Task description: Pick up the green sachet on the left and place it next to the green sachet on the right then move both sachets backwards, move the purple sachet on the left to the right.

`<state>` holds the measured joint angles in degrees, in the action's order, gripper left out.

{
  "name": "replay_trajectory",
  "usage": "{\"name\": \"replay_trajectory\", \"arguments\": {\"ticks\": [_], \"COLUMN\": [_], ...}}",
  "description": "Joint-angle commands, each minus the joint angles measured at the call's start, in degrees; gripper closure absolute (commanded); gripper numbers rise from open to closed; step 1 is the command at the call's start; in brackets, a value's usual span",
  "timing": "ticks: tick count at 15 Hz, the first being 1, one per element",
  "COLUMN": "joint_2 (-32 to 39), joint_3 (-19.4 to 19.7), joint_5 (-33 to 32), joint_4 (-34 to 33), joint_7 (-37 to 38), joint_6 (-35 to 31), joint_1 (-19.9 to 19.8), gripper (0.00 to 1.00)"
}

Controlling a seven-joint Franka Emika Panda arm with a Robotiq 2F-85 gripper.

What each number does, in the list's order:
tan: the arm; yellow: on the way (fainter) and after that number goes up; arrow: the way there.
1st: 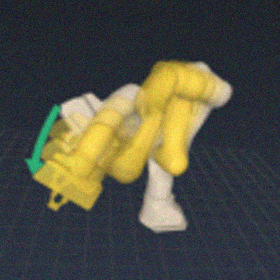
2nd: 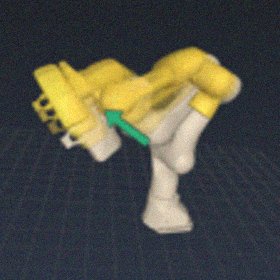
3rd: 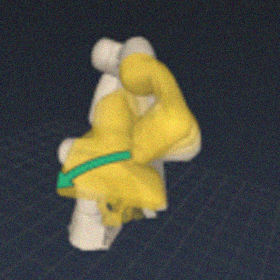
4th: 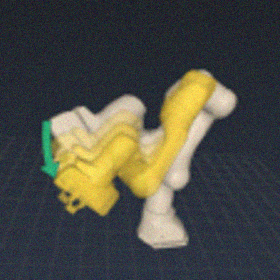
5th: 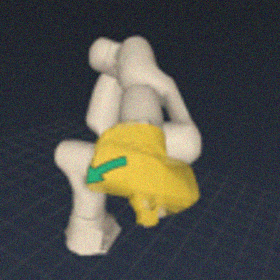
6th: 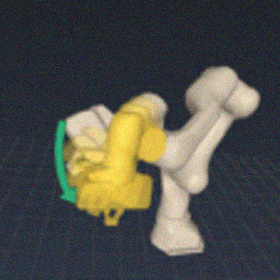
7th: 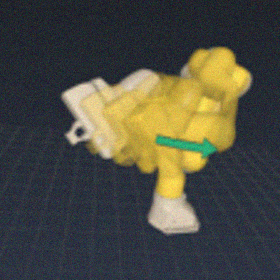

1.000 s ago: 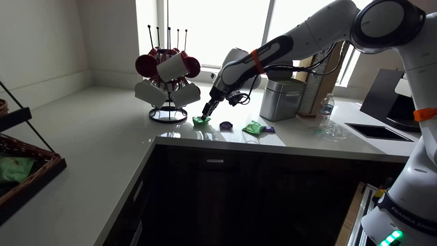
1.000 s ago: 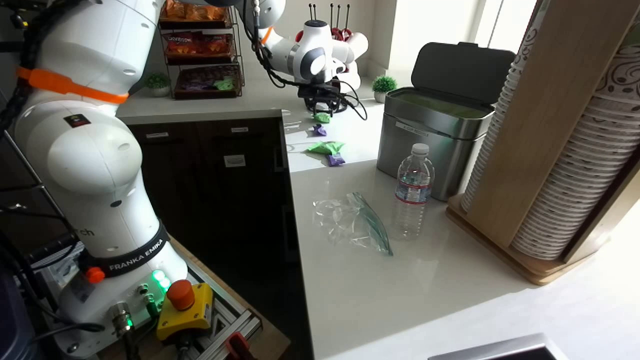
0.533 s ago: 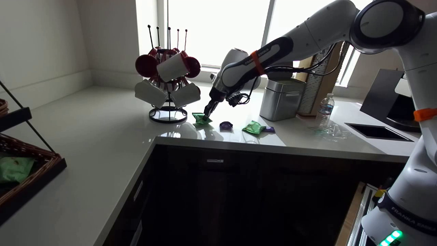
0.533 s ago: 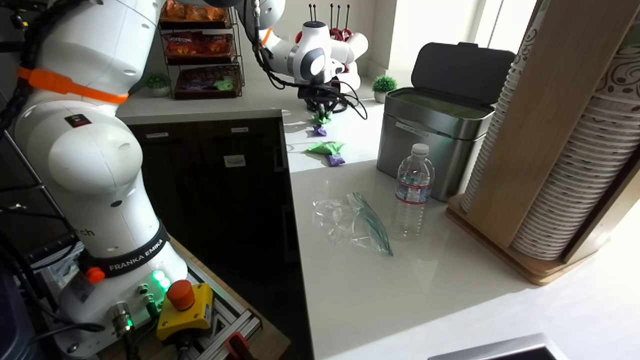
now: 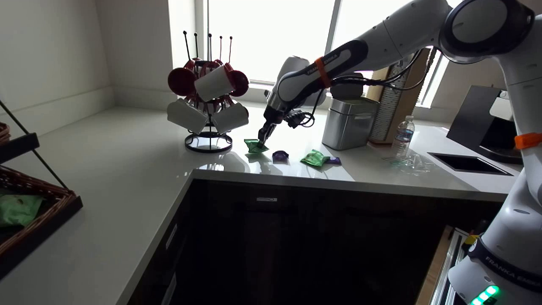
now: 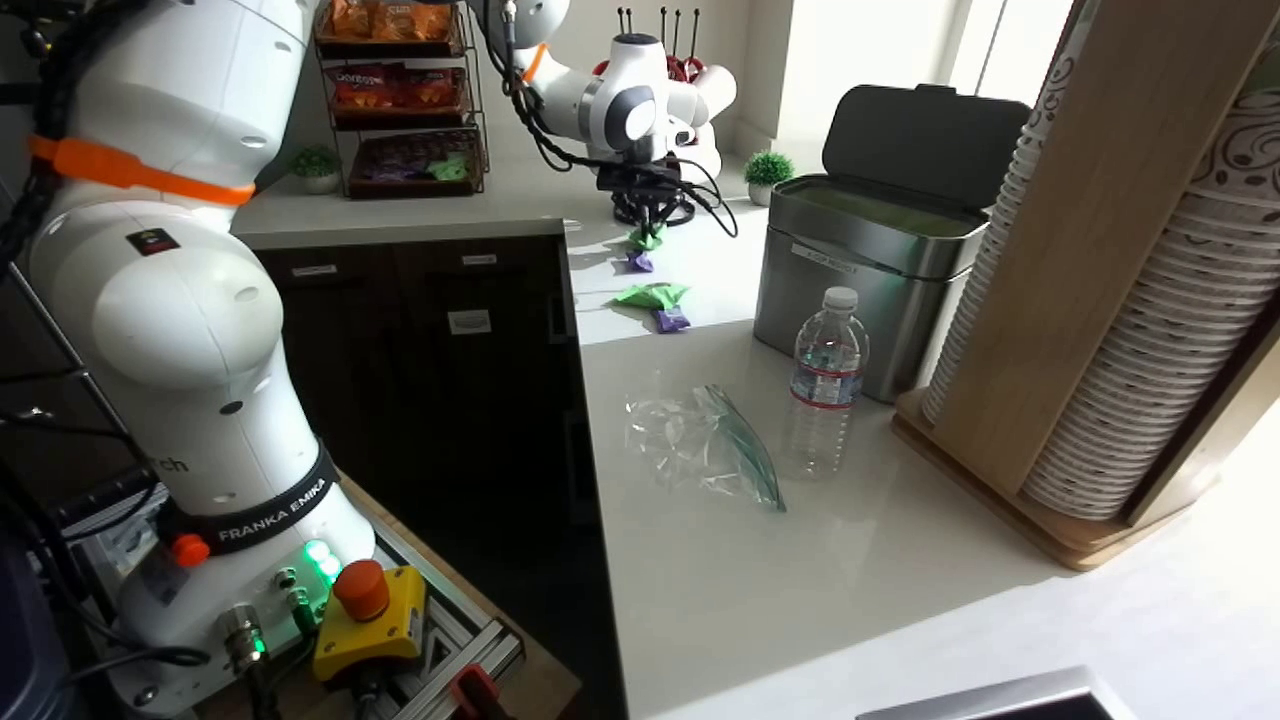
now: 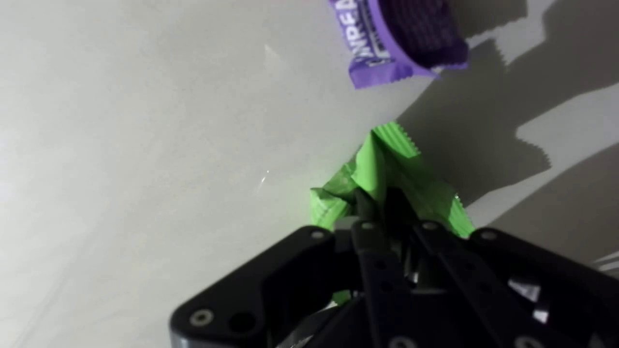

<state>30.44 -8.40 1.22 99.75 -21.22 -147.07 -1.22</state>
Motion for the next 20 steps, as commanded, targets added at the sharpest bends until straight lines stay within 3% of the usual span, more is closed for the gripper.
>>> {"name": "replay_trajectory", "arguments": {"ticks": [1,4,10,20], "joint_2": [-6.0,-10.5,-20.3,-30.4], "joint_3": [-0.6,-0.3,3.8,7.6], "joint_5": [2.0,4.4,3.3,-2.6], "joint_4": [5.7,9.6,18.7,30.0], "joint_7": [0.8,2.7,15.6,27.0], "joint_6": [-0.4,-1.2,2.0,18.2], "joint_1": [-1.5,-2.1,0.1,0.4], "gripper": [0.97,0.97,0.97,0.97]}}
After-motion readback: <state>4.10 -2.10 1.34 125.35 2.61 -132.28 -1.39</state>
